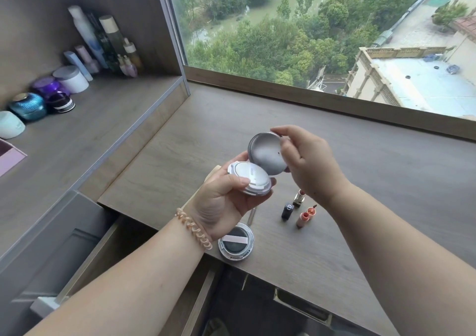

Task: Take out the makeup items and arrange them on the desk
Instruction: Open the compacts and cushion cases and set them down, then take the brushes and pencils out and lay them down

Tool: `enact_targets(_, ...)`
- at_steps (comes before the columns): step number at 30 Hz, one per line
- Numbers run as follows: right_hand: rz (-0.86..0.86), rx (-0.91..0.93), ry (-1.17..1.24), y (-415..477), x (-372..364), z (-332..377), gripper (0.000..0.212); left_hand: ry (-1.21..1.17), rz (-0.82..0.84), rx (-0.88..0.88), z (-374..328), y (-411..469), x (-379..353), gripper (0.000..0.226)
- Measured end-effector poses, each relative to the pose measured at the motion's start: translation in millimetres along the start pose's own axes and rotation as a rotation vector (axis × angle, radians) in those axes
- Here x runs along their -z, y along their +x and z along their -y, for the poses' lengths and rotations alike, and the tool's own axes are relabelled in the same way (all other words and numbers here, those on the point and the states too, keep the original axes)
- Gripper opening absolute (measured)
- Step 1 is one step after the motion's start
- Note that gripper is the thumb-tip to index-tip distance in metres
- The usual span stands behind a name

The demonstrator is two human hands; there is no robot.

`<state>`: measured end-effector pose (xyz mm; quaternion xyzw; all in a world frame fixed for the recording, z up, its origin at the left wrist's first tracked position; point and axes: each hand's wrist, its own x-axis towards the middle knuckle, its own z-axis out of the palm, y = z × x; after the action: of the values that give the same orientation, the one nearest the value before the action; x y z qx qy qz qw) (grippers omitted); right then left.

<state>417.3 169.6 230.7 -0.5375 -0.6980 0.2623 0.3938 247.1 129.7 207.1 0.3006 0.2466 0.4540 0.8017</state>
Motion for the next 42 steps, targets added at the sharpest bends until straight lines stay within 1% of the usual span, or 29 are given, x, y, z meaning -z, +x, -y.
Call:
enact_targets(2, -0.053, -0.076, 0.055, -1, -3, -7, 0.027, 0.005, 0.013, 0.039, -1, -6, 3, 0.066)
enact_targets(4, -0.054, -0.116, 0.087, -3, -3, -11, 0.021, 0.022, -0.022, 0.081, 1, -10, 8, 0.073)
enact_targets(6, 0.021, -0.113, 0.083, -6, -3, -14, 0.02, 0.063, -0.069, 0.108, 4, -13, 12, 0.076)
enact_targets(8, 0.126, -0.062, -0.017, -9, -3, -15, 0.014, 0.106, -0.097, 0.13, 7, -15, 15, 0.079)
enact_targets(10, 0.163, -0.014, -0.124, -11, -5, -17, 0.018, 0.137, -0.112, 0.157, 8, -16, 16, 0.079)
enact_targets(12, 0.145, -0.003, -0.15, -14, -5, -18, 0.023, 0.147, -0.149, 0.199, 9, -17, 16, 0.073)
enact_targets(14, 0.153, -0.01, -0.171, -17, -3, -20, 0.025, 0.235, -0.256, 0.235, 9, -15, 16, 0.06)
enact_targets(15, 0.183, -0.013, -0.198, -18, -1, -22, 0.027, 0.333, -0.339, 0.239, 8, -14, 17, 0.051)
enact_targets(17, 0.28, 0.01, -0.316, -24, 0, -27, 0.029, 0.505, -0.549, 0.192, 5, -10, 24, 0.032)
enact_targets(19, 0.369, 0.085, -0.495, -35, -4, -35, 0.025, 0.526, -0.748, 0.13, 0, -8, 36, 0.022)
enact_targets(20, 0.396, 0.122, -0.565, -41, -9, -38, 0.021, 0.508, -0.815, 0.113, -3, -7, 43, 0.021)
enact_targets(22, 0.433, 0.155, -0.651, -53, -20, -44, 0.014, 0.502, -0.89, 0.119, -4, -7, 53, 0.021)
enact_targets(26, 0.475, 0.151, -0.743, -71, -45, -59, 0.012, 0.592, -0.922, 0.159, 5, -8, 64, 0.019)
enact_targets(31, 0.425, 0.089, -0.799, -74, -63, -73, 0.008, 0.817, -0.933, 0.161, 21, -6, 85, 0.014)
enact_targets(34, 0.408, 0.075, -0.838, -74, -64, -72, 0.01, 0.857, -0.952, 0.14, 24, -3, 94, 0.007)
enact_targets(37, 0.404, 0.095, -0.817, -74, -60, -67, 0.017, 0.927, -0.945, 0.116, 19, 6, 102, 0.009)
enact_targets(39, 0.295, 0.126, -0.755, -74, -57, -63, 0.017, 1.034, -0.897, 0.135, 13, 18, 103, 0.013)
enact_targets(42, 0.068, 0.119, -0.622, -71, -51, -57, 0.009, 1.211, -0.759, 0.193, 5, 45, 93, 0.016)
